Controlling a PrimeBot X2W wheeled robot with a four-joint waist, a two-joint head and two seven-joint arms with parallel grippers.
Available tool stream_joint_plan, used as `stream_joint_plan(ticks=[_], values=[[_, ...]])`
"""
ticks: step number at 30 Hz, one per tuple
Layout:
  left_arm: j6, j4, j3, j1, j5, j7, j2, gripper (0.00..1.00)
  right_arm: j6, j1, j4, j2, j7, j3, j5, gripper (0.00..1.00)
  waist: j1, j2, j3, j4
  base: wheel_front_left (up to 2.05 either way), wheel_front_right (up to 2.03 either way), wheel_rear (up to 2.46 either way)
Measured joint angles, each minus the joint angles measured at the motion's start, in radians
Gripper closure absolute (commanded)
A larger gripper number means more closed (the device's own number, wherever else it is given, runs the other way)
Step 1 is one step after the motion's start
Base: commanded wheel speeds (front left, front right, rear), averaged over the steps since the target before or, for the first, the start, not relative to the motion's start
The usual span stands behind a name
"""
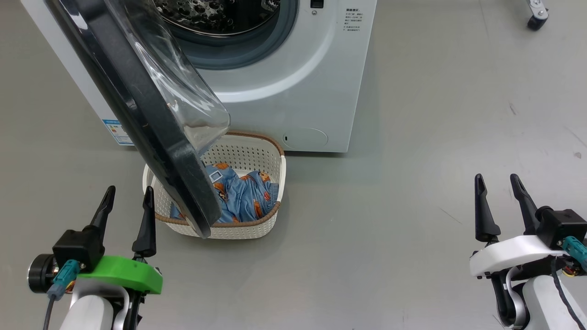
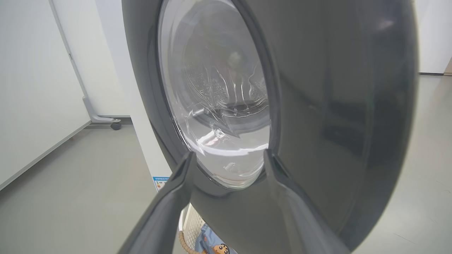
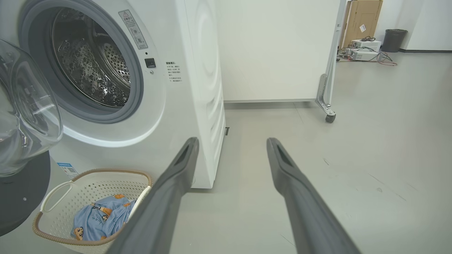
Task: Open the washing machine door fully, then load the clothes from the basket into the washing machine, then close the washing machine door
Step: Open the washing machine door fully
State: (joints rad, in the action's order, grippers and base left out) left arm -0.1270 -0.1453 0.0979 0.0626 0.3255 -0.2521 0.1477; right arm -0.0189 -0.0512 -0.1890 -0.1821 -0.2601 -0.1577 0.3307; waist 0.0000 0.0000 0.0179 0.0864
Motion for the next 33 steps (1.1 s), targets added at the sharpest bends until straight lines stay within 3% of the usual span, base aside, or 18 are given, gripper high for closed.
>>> stream_joint_plan(ticks=[27,28,29,30,33], values=[[0.0,0.003,-0.002,0.0,-0.009,0.0,-0.006,0.0,0.027,0.0,-0.023,0.026,0.0,0.04,-0.037,0.0,0.0,0.0,0.005,0.009,0.0,0.0,0.0],[0.0,0.003,-0.002,0.0,-0.009,0.0,-0.007,0.18,0.027,0.0,-0.023,0.026,0.0,0.041,-0.043,0.0,0.0,0.0,0.006,0.009,0.0,0.0,0.0],[0.0,0.003,-0.003,0.0,-0.007,0.0,-0.009,0.76,0.027,0.0,-0.023,0.026,0.0,0.042,-0.046,0.0,0.0,0.0,0.006,0.01,0.0,0.0,0.0],[0.0,0.003,-0.003,0.0,-0.007,0.0,-0.009,1.0,0.027,0.0,-0.023,0.026,0.0,0.043,-0.049,0.0,0.0,0.0,0.006,0.01,0.0,0.0,0.0],[0.0,0.003,-0.002,0.0,-0.007,0.0,-0.009,1.0,0.028,0.0,-0.023,0.027,0.0,0.046,-0.051,0.0,0.0,0.0,0.007,0.012,0.0,0.0,0.0]])
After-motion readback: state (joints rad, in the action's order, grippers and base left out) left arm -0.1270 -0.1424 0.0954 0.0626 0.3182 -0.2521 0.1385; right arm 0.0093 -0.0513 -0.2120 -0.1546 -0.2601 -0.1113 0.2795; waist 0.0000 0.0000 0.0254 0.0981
